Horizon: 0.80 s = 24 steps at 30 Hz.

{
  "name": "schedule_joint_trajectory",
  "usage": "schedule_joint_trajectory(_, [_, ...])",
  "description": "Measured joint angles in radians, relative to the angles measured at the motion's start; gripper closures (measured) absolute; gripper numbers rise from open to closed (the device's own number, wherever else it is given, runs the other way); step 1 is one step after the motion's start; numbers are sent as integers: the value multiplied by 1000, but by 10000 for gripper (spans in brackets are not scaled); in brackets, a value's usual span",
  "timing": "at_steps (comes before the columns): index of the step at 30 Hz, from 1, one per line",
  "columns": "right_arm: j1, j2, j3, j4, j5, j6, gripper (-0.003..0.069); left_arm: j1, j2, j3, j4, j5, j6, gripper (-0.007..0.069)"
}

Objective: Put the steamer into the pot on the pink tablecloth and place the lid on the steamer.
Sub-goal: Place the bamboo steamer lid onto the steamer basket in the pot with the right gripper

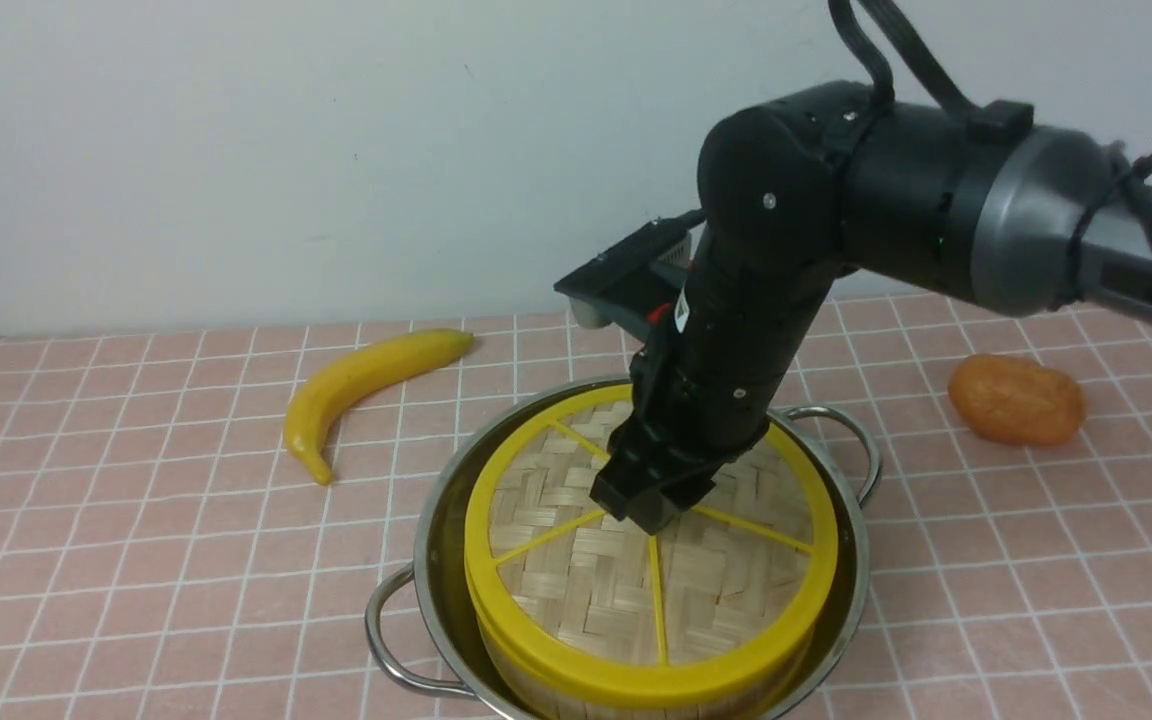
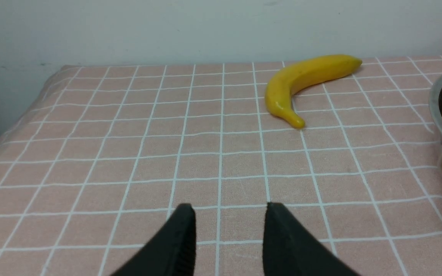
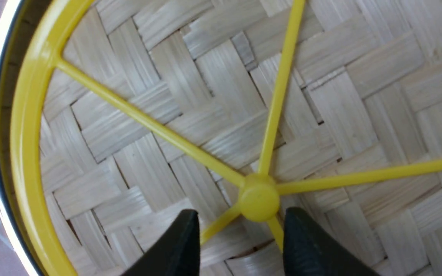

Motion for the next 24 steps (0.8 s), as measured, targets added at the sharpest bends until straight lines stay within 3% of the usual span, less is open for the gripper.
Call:
schedule_joint_trajectory(13, [0,30,-2,-1,-5,-39,353,0,0,0,0,0,0,382])
schedule_joint_trajectory(16, [0,31,-2,-3,-11,-52,400,0,0,0,0,0,0,382])
schedule_joint_trajectory(20, [-1,30,-2,-5,-15,-69,533,0,0,0,0,0,0,382])
schedule_joint_trajectory(24, [-1,30,-2,-2,-15,-80,533,0,0,0,0,0,0,382])
